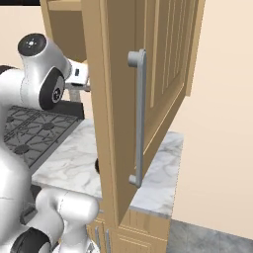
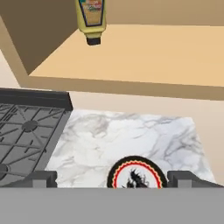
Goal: Move the hot dog bun to the plate on the dining table and place the condiment next to that plate. Then navigate to the fridge and take the sausage and place it on the plate as well.
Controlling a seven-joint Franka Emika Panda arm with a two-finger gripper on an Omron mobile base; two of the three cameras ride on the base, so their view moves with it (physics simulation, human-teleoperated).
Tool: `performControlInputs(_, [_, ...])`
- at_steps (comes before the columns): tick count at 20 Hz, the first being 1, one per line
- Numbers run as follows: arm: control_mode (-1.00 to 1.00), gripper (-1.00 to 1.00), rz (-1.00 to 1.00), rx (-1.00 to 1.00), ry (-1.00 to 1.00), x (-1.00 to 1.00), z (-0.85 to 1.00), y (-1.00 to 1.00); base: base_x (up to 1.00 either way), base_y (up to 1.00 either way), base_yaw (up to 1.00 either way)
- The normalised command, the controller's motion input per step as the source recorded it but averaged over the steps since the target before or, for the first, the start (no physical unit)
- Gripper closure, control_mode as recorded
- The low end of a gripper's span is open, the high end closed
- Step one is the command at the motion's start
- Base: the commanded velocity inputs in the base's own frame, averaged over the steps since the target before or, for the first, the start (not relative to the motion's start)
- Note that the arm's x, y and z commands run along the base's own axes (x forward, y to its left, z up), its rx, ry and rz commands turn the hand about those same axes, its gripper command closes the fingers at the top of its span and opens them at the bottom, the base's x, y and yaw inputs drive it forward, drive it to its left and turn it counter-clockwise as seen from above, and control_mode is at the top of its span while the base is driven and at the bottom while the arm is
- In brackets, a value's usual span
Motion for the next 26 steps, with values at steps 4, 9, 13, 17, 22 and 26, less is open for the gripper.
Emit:
performControlInputs(4, [-1.0,-1.0,0.13,0.03,-0.11,0.38,0.37,-0.06,0.0,0.0,0.0])
performControlInputs(9, [-1.0,-1.0,0.09,0.03,-0.1,0.42,0.06,-0.05,0.0,0.0,0.0])
performControlInputs(13, [-1.0,-1.0,0.06,0.06,-0.17,0.36,0.0,0.0,0.0,0.0,0.0])
performControlInputs(17, [-1.0,-1.0,0.06,0.08,-0.19,0.29,0.13,0.01,0.0,0.0,0.0])
performControlInputs(22, [-1.0,-1.0,0.02,0.06,-0.04,0.24,0.46,0.09,0.0,0.0,0.0])
performControlInputs(26, [-1.0,-1.0,0.0,0.0,0.05,0.24,0.67,0.11,0.0,0.0,0.0])
